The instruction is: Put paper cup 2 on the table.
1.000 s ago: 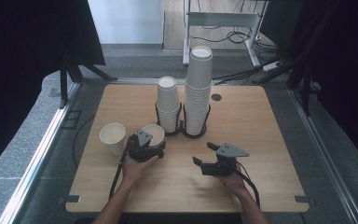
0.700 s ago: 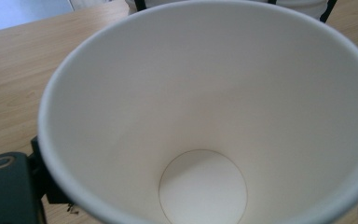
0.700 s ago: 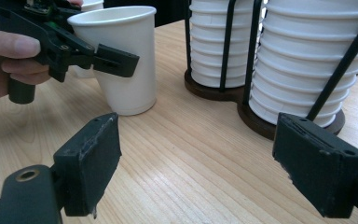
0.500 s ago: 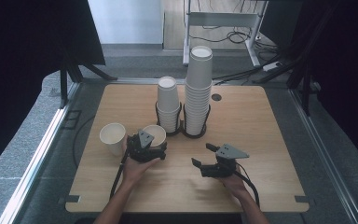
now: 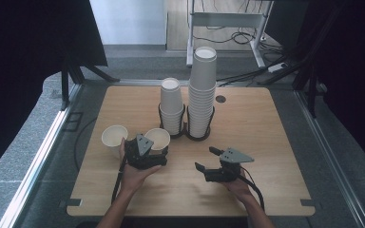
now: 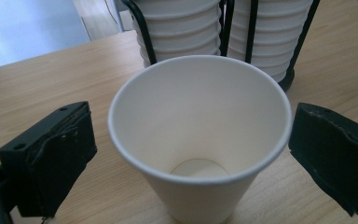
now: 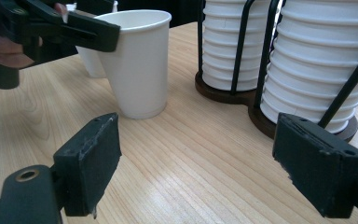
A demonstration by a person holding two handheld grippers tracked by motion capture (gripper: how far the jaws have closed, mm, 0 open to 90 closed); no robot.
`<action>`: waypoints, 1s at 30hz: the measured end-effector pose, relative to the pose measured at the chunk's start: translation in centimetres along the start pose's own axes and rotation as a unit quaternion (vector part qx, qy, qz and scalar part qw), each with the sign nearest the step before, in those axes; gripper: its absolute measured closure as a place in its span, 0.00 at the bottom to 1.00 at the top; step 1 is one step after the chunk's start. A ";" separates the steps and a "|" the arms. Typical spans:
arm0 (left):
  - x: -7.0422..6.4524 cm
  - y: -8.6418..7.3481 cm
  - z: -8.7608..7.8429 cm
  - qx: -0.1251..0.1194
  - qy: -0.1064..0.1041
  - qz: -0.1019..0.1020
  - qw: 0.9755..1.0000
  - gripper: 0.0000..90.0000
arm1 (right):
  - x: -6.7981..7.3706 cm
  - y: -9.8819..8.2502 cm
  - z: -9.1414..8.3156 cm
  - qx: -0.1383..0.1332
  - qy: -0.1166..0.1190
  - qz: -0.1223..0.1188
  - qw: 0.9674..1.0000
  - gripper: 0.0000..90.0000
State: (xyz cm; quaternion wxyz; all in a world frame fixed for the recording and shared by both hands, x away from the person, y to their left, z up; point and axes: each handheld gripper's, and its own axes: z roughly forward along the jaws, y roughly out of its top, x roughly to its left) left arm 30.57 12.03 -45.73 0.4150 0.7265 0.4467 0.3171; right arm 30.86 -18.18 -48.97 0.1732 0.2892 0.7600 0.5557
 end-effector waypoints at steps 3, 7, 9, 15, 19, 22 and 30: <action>0.2 -0.2 -0.9 -0.006 0.002 0.000 1.000 0.00 | -0.1 0.1 -0.1 -0.003 -0.002 0.000 1.000 0.16; 0.5 -0.5 -2.1 -0.019 -0.011 -0.005 1.000 0.00 | -0.4 0.2 -0.2 -0.003 -0.009 0.001 1.000 0.16; 0.4 -0.4 -2.6 -0.026 -0.028 -0.006 0.999 0.00 | -0.5 0.1 -0.3 -0.003 -0.011 0.002 1.000 0.16; -0.7 0.0 -3.5 -0.041 -0.100 -0.001 0.994 0.04 | -0.8 0.2 -1.0 -0.003 -0.023 -0.007 1.000 0.16; -1.6 0.1 -3.6 -0.043 -0.150 0.005 0.988 0.06 | -1.2 0.1 -1.6 -0.006 -0.030 -0.004 1.000 0.17; -2.1 0.0 -3.5 -0.038 -0.177 0.010 0.983 0.08 | -1.5 0.1 -2.1 -0.007 -0.030 -0.004 1.000 0.18; -3.4 -0.5 -2.8 -0.026 -0.225 0.029 0.974 0.14 | -2.5 -0.9 -3.8 -0.003 -0.027 0.010 1.000 0.18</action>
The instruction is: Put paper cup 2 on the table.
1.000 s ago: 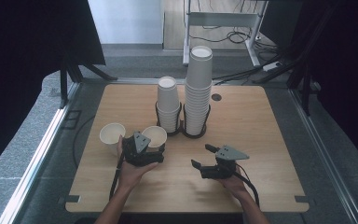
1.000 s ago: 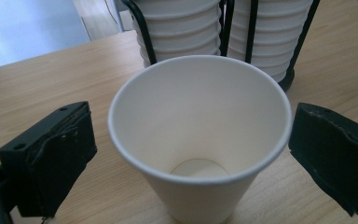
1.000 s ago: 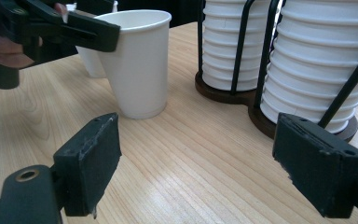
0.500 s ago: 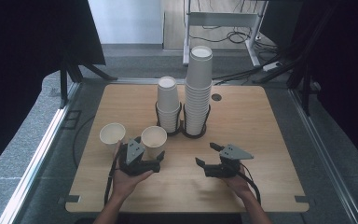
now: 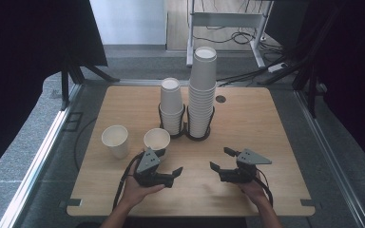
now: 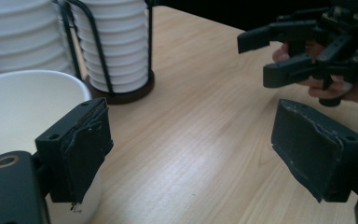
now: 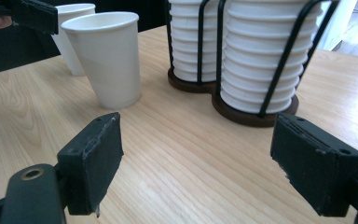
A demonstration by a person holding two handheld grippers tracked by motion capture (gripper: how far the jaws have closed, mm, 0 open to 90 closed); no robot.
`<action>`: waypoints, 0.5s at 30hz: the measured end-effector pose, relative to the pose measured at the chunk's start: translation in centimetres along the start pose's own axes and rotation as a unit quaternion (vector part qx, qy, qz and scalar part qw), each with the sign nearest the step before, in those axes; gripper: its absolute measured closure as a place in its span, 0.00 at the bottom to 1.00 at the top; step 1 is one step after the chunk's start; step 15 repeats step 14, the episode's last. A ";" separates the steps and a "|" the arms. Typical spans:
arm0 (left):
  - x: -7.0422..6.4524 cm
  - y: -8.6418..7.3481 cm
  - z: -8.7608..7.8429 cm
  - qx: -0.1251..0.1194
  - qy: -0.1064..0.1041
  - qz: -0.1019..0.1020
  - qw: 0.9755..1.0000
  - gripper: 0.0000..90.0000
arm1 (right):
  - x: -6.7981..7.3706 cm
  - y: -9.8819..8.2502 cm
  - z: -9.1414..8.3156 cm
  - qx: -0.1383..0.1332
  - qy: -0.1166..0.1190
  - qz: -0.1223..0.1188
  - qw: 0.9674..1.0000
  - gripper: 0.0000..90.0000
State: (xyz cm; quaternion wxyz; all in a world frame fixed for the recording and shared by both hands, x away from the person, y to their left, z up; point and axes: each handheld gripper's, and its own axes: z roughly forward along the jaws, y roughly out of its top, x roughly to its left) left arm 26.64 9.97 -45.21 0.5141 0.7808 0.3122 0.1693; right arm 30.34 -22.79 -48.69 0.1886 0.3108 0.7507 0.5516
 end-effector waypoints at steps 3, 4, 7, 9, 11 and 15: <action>0.0 -0.2 0.4 0.011 0.003 0.000 1.000 0.14 | -0.3 -0.2 -0.2 0.000 -0.007 0.000 1.000 0.18; 0.0 -0.3 0.4 0.013 0.003 -0.002 1.000 0.14 | -0.3 -0.2 -0.2 -0.002 -0.009 0.000 1.000 0.19; 0.1 -0.4 0.7 0.020 -0.001 -0.001 1.000 0.15 | -0.3 -0.2 -0.1 -0.003 -0.007 -0.003 1.000 0.19; 0.1 -0.3 0.9 0.022 0.003 -0.004 1.000 0.15 | -0.2 -0.3 0.0 0.000 -0.003 -0.006 1.000 0.19; 0.1 -0.3 1.0 0.023 0.005 -0.010 1.000 0.15 | -0.2 -0.3 0.1 0.002 0.001 -0.005 1.000 0.19; 0.3 -0.4 1.2 0.024 0.001 -0.018 1.000 0.15 | -0.3 -0.3 0.2 0.006 -0.003 -0.009 1.000 0.19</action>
